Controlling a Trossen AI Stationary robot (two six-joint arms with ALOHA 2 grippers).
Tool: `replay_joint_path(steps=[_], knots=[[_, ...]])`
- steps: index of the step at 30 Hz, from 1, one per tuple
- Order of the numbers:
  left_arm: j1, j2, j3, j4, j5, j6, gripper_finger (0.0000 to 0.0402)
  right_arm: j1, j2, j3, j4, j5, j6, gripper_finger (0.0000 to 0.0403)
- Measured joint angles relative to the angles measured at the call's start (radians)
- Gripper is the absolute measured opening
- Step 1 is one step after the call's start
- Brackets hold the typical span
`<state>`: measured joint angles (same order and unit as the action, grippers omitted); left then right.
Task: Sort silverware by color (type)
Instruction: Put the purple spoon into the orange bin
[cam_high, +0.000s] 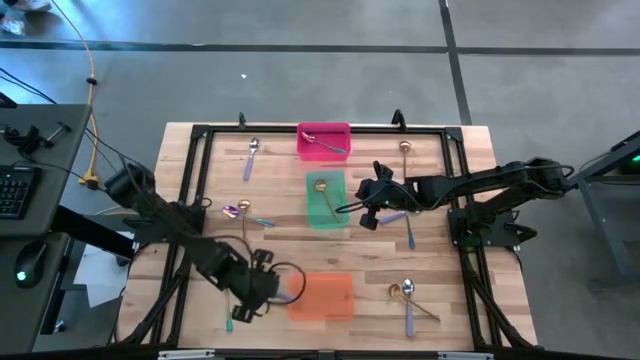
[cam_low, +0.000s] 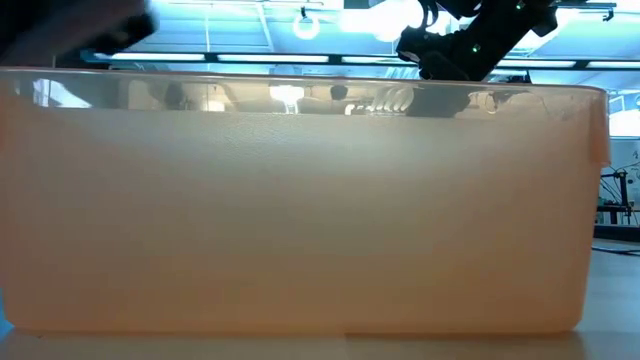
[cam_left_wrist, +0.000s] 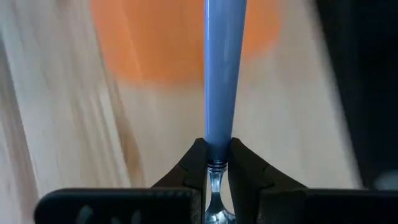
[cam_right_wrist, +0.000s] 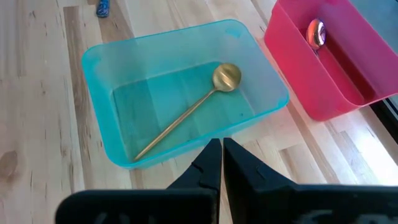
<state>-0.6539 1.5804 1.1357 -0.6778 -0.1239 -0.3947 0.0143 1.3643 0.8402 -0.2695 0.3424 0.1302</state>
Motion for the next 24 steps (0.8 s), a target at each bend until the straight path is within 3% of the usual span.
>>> replay_joint_path(steps=[14,24], knots=[[0.152,0.119,0.134,0.271,-0.020,0.138,0.0026,0.000,0.000,0.000,-0.011,0.021,0.008,0.0000],[0.177,0.200,0.133,0.308,-0.002,0.145,0.0026,0.000,0.000,0.000,-0.019,0.020,0.018,0.0000]])
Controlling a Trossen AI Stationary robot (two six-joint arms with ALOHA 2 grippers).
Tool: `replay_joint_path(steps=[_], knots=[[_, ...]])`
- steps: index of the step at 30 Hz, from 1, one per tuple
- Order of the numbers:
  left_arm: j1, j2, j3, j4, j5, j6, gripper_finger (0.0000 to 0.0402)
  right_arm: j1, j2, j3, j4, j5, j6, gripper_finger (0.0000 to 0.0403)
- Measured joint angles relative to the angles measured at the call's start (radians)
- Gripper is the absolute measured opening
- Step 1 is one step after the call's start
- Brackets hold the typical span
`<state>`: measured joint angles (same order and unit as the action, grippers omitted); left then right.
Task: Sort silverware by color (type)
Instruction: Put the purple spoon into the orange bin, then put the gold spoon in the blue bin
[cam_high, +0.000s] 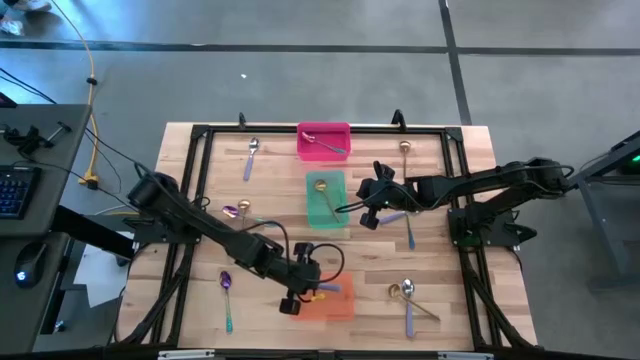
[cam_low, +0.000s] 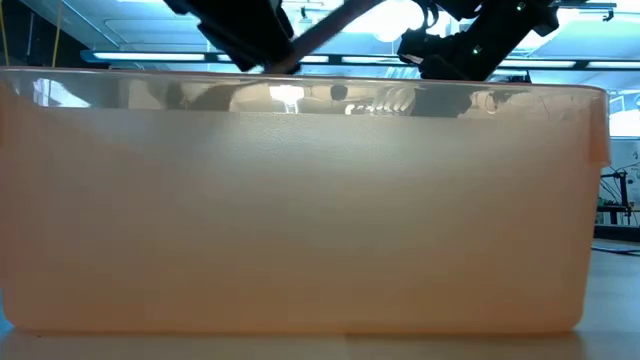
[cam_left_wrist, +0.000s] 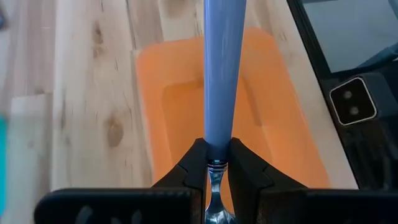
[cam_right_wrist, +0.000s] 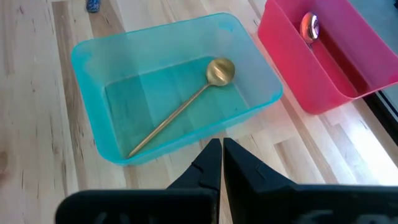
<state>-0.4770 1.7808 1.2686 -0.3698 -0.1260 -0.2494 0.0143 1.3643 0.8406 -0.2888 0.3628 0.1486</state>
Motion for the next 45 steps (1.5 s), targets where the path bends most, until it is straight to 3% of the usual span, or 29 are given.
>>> replay_joint_path(steps=[16,24,28,31,36,40,45], knots=[[0.031,0.089,0.000,0.000,0.064,0.044,0.0026,0.000,0.000,0.000,0.000,0.002,0.003,0.0000],[0.039,0.089,0.000,-0.002,0.064,0.043,0.0098,0.000,0.000,0.000,-0.009,0.003,0.001,0.0000],[0.037,0.086,0.000,-0.003,0.075,0.062,0.0111,0.000,0.000,0.000,-0.012,0.003,0.000,0.0000],[0.025,0.054,-0.002,-0.006,0.052,0.086,0.0099,0.000,0.000,0.000,-0.021,0.003,0.000,0.0000],[0.002,-0.035,-0.062,0.051,-0.013,0.113,0.0043,0.024,0.000,0.000,-0.031,0.041,-0.011,0.0000],[-0.003,-0.122,-0.201,0.208,-0.023,0.100,0.0004,0.069,-0.026,0.000,-0.068,0.094,0.006,0.0000],[0.007,-0.235,-0.406,0.487,-0.023,0.086,0.0008,0.111,-0.049,-0.002,-0.107,0.108,0.077,0.0000]])
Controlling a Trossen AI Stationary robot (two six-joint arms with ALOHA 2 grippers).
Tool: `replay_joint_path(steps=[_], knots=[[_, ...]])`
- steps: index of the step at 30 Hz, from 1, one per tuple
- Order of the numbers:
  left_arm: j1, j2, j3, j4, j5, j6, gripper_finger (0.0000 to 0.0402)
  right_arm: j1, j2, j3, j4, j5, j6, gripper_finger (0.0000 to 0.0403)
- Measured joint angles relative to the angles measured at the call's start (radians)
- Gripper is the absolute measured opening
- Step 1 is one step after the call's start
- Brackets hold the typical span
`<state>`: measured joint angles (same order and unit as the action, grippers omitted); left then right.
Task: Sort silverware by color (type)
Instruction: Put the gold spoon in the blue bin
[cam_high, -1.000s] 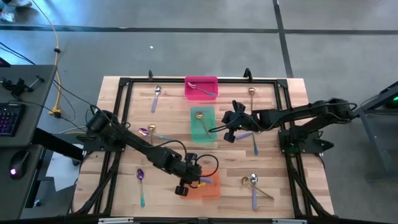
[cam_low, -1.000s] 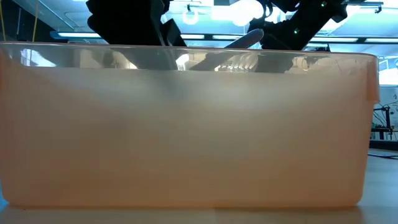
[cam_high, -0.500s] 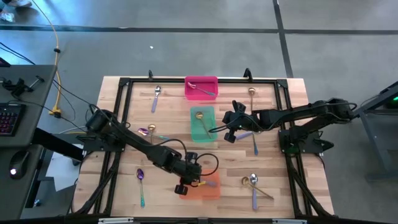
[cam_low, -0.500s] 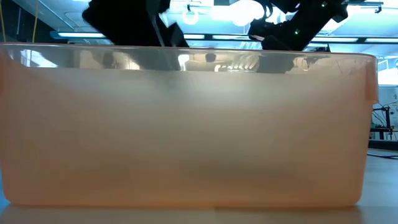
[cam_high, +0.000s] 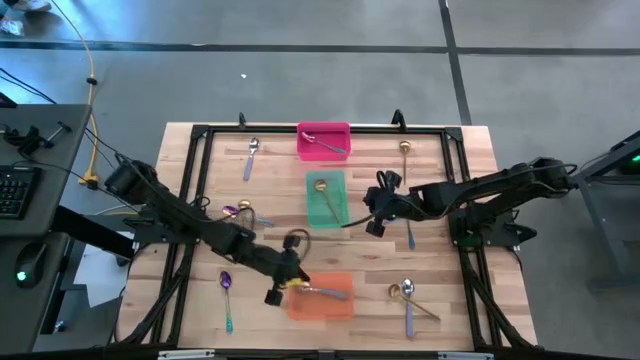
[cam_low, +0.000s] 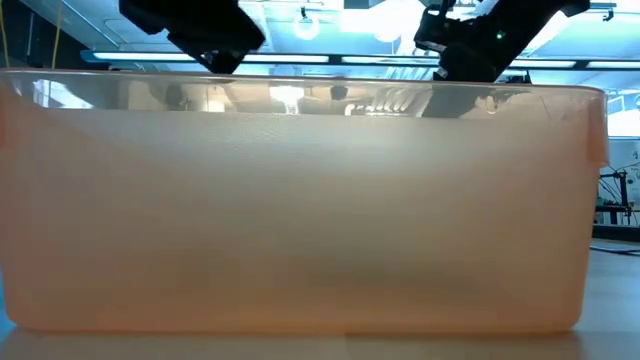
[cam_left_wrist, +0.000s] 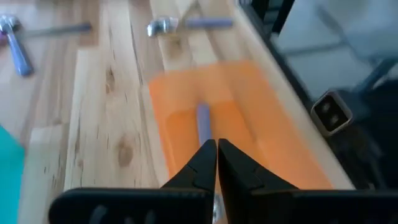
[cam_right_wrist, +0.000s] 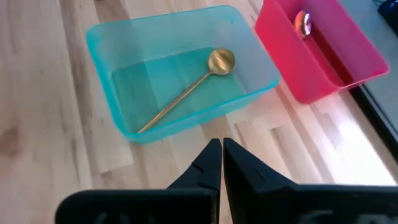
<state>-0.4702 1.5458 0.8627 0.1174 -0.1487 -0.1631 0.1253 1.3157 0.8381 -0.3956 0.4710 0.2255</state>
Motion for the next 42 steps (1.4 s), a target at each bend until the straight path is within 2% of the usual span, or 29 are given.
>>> replay_joint_path(steps=[8,16,22,26,30,35,42], knots=[[0.049,-0.150,-0.295,0.381,-0.023,-0.016,0.0003,0.015,-0.022,-0.108,0.016,-0.028,0.117,0.0000],[0.151,-0.215,-0.484,0.586,-0.046,-0.018,0.0003,0.004,-0.022,-0.151,-0.038,-0.039,0.228,0.0000],[0.262,-0.226,-0.537,0.604,-0.007,-0.018,0.0003,-0.002,-0.022,-0.100,-0.136,-0.100,0.307,0.0004],[0.332,-0.224,-0.554,0.608,0.020,-0.017,0.0003,0.026,-0.022,-0.061,-0.218,-0.134,0.389,0.0032],[0.386,-0.223,-0.558,0.608,0.060,0.008,0.0002,0.099,0.003,-0.024,-0.345,-0.179,0.510,0.0078],[0.421,-0.223,-0.558,0.613,0.071,0.034,0.0002,0.245,0.043,0.032,-0.459,-0.233,0.672,0.0128],[0.434,-0.223,-0.557,0.613,0.071,0.050,0.0002,0.497,0.077,0.106,-0.533,-0.240,0.974,0.0145]])
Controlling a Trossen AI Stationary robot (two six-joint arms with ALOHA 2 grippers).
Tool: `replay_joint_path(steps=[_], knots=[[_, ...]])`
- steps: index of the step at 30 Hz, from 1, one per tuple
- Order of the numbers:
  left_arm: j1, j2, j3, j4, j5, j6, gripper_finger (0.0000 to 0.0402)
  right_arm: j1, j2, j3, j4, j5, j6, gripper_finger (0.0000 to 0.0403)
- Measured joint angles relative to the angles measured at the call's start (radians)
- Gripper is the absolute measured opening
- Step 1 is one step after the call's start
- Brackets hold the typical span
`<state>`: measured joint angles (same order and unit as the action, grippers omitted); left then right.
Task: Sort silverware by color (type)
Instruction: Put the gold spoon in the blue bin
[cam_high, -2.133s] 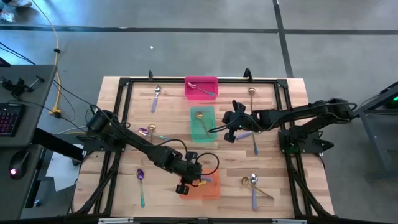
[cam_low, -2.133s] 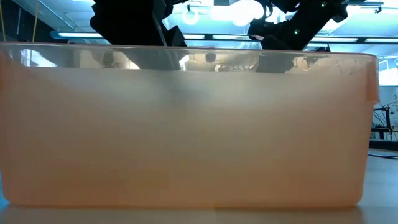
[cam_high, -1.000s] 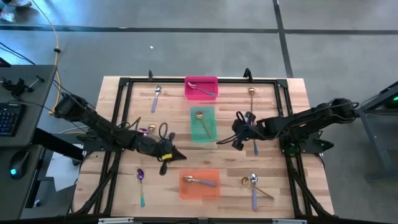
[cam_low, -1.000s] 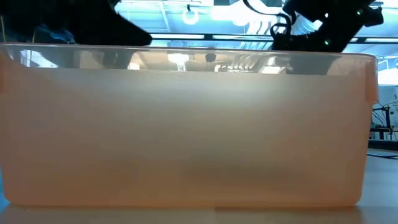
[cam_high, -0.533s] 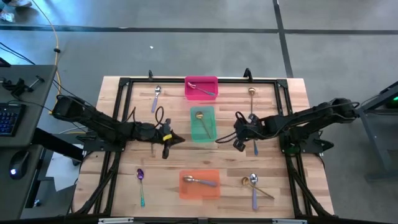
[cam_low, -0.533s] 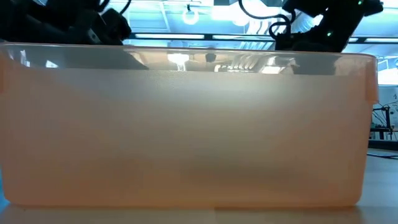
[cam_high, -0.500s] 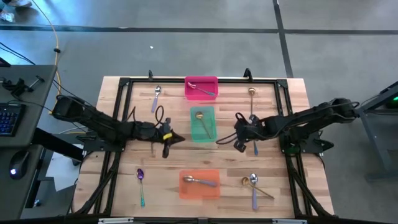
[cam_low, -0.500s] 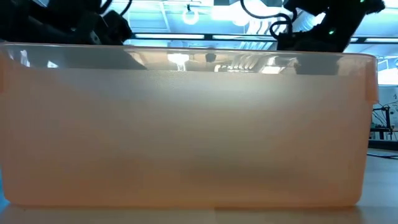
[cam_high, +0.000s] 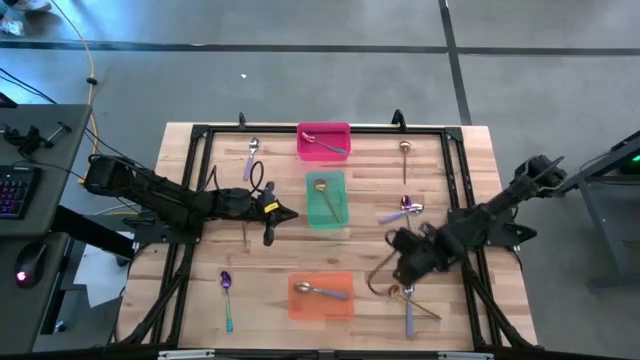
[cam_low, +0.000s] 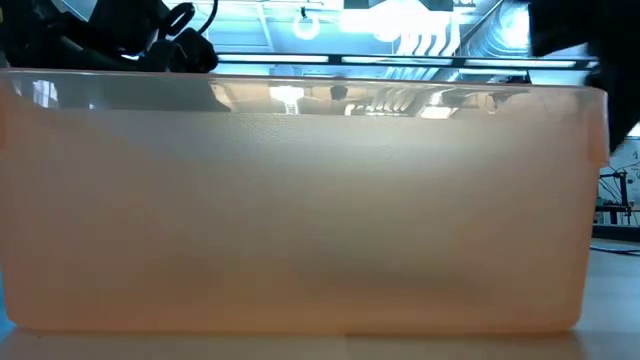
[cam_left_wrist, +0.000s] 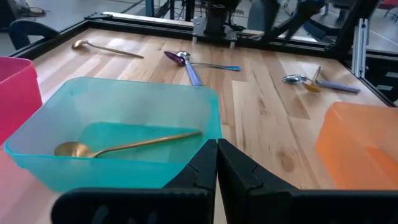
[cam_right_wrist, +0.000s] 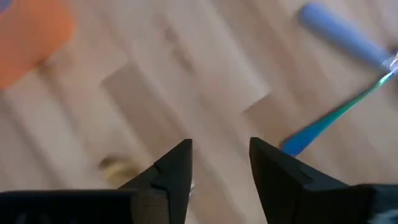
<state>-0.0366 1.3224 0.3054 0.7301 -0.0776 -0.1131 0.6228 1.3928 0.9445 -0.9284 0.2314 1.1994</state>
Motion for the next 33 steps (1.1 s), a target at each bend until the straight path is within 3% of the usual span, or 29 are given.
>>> replay_joint_path(steps=[6,13,21,33], knots=[[0.000,0.000,0.000,0.003,-0.001,0.029,0.0002,0.180,0.111,0.045,0.006,-0.108,0.221,0.0145],[0.000,0.000,0.000,0.001,-0.002,0.038,0.0002,0.290,0.284,0.161,0.016,-0.143,0.284,0.0145],[0.000,0.000,0.000,-0.013,-0.005,0.039,0.0002,0.303,0.395,0.187,0.021,-0.193,0.265,0.0144],[0.000,0.000,0.000,-0.039,-0.005,0.039,0.0002,0.303,0.402,0.185,-0.007,-0.216,0.207,0.0144]])
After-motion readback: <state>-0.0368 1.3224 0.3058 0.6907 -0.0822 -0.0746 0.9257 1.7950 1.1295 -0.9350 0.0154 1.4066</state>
